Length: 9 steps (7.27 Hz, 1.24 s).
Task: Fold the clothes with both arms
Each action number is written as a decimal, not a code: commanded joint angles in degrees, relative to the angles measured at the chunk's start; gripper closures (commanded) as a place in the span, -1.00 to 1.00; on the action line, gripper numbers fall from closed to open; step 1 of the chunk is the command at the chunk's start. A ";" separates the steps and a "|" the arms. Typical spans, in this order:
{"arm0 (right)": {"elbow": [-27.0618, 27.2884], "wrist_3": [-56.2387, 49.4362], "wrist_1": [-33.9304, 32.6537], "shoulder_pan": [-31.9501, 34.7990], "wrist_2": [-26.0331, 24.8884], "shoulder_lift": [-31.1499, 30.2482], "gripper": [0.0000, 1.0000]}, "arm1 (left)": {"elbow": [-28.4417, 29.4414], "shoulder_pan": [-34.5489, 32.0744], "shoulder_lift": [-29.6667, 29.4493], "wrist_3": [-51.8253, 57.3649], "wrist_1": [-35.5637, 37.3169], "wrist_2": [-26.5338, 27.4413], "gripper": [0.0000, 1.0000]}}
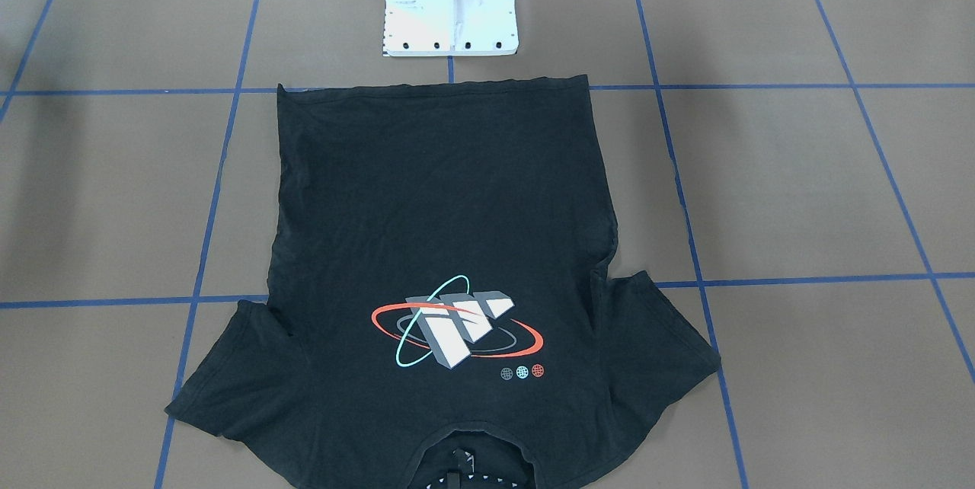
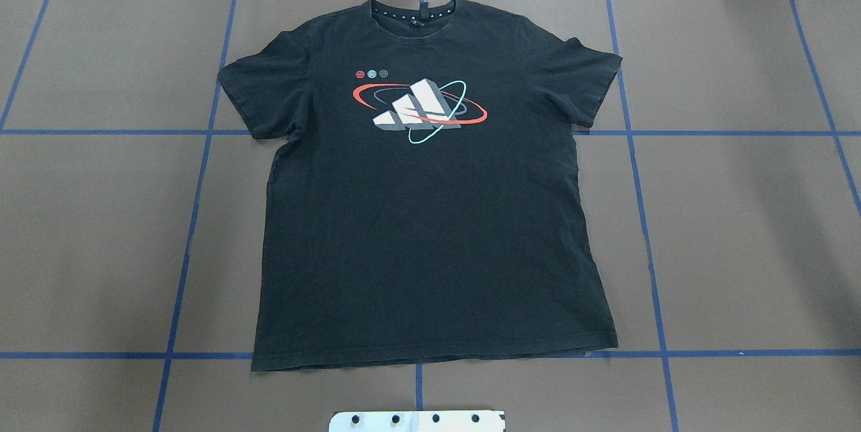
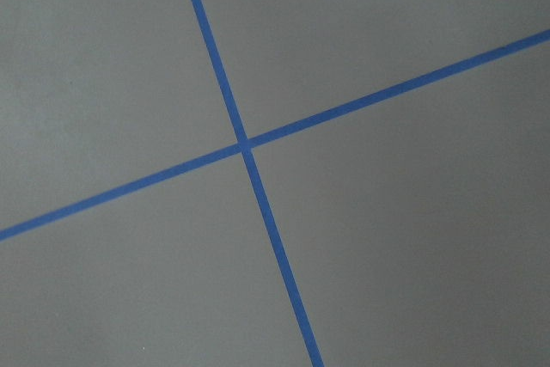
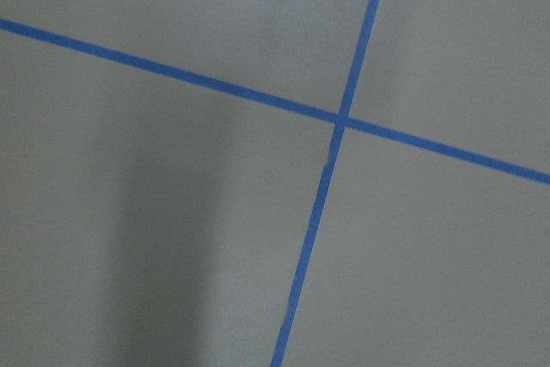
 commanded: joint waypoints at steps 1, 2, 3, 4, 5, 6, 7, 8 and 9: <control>-4.42 0.20 11.40 -0.03 0.31 2.43 -1.00 | 0.95 0.05 -3.61 -0.20 -6.00 0.51 -1.00; -7.23 1.86 14.26 -0.03 2.06 3.47 -1.00 | 3.91 0.05 -9.99 -0.98 -8.98 0.43 -1.00; -7.34 3.53 14.46 -0.03 2.34 4.70 -1.00 | 6.64 0.14 -13.53 -4.21 -9.62 -0.01 -1.00; -7.43 5.98 15.77 -0.03 2.34 5.41 -1.00 | 7.19 0.14 -14.53 -7.72 -12.67 -0.01 -1.00; -8.30 8.36 18.56 -0.46 2.43 7.07 -1.00 | 7.11 0.23 -14.54 -14.46 -16.36 -0.10 -1.00; -8.75 9.16 20.16 -3.51 2.34 7.43 -1.00 | 7.02 0.40 -14.71 -18.96 -18.57 0.07 -1.00; -9.62 14.22 20.26 -5.89 2.43 9.87 -1.00 | 7.11 1.53 -14.80 -18.84 -20.77 0.16 -1.00; -9.46 24.01 20.61 -9.83 2.17 13.12 -1.00 | 7.11 3.20 -14.36 -19.53 -23.31 0.16 -1.00; -11.02 33.51 24.27 -15.01 0.60 16.63 -1.00 | 7.11 4.35 -14.27 -19.36 -23.60 0.16 -1.00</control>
